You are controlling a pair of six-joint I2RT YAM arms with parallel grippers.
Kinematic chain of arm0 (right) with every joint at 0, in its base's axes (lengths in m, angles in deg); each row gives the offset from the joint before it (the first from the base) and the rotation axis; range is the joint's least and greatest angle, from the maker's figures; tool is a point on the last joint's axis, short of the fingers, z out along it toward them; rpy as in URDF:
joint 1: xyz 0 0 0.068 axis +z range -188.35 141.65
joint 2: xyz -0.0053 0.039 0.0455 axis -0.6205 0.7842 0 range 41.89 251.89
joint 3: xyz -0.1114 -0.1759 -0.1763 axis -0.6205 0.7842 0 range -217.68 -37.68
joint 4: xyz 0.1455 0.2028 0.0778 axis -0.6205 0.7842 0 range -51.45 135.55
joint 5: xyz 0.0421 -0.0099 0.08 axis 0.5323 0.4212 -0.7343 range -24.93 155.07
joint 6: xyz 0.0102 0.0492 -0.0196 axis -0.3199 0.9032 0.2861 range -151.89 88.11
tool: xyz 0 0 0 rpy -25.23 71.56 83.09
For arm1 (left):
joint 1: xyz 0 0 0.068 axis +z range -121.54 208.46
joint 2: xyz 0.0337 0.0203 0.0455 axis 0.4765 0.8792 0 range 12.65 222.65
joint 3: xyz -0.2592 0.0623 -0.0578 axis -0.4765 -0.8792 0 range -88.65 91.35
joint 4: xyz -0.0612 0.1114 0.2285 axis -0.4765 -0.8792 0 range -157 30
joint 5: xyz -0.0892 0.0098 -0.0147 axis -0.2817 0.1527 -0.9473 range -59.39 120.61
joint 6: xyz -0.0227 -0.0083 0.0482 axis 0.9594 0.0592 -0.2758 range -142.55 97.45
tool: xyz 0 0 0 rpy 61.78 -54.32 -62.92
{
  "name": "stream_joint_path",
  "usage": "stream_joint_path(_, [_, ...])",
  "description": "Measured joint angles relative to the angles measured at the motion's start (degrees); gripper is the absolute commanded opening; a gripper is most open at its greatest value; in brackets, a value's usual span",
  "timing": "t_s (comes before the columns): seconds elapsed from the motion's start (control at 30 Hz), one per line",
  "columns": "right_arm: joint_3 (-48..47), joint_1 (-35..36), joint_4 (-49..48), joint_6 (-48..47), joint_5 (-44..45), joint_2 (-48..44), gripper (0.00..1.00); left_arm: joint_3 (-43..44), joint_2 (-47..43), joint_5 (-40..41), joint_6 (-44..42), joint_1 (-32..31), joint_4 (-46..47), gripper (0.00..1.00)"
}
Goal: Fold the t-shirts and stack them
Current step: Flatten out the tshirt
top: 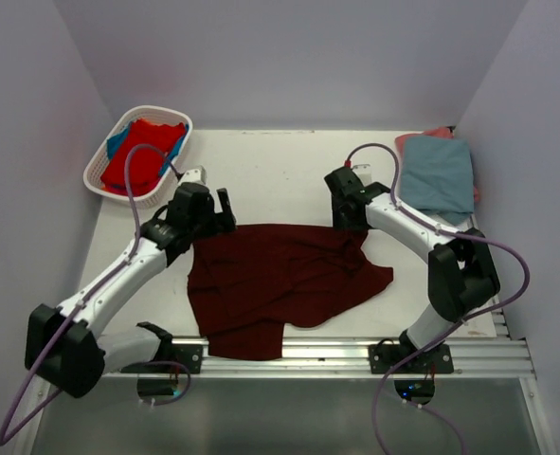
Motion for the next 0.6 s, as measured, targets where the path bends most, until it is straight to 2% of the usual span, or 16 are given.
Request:
stream_joint_path(0.1, [-0.17, 0.00, -0.02, 0.00, -0.02, -1.51, 0.87, -2.91, -7.87, -4.92, 3.21, -5.29, -0.68, 0.86])
stream_joint_path(0.13, [-0.26, 0.00, -0.07, 0.02, -0.04, -1.68, 0.87, -4.31, -9.57, -6.05, 4.22, -6.19, -0.48, 0.73])
stream_joint_path(0.2, [-0.28, 0.00, -0.15, 0.07, -0.09, -1.73, 0.86, -8.85, -12.44, -8.13, 8.44, -9.07, -0.13, 0.56])
stream_joint_path(0.23, [-0.28, 0.00, -0.13, 0.07, -0.11, -1.73, 0.85, -11.78, -13.40, -9.16, 10.60, -10.80, 0.07, 0.41])
stream_joint_path(0.3, [-0.28, 0.00, -0.15, 0.24, -0.11, -1.73, 0.84, -16.63, -14.16, -10.54, 14.51, -14.19, -0.33, 0.30])
stream_joint_path(0.43, [-0.28, 0.00, -0.15, 0.42, -0.15, -1.73, 0.84, -22.40, -14.91, -11.52, 21.33, -18.84, -1.81, 0.28])
stream_joint_path(0.6, [-0.28, 0.00, -0.15, 0.66, -0.17, -1.73, 0.83, -22.58, -13.90, -10.49, 26.95, -23.26, -2.89, 0.29])
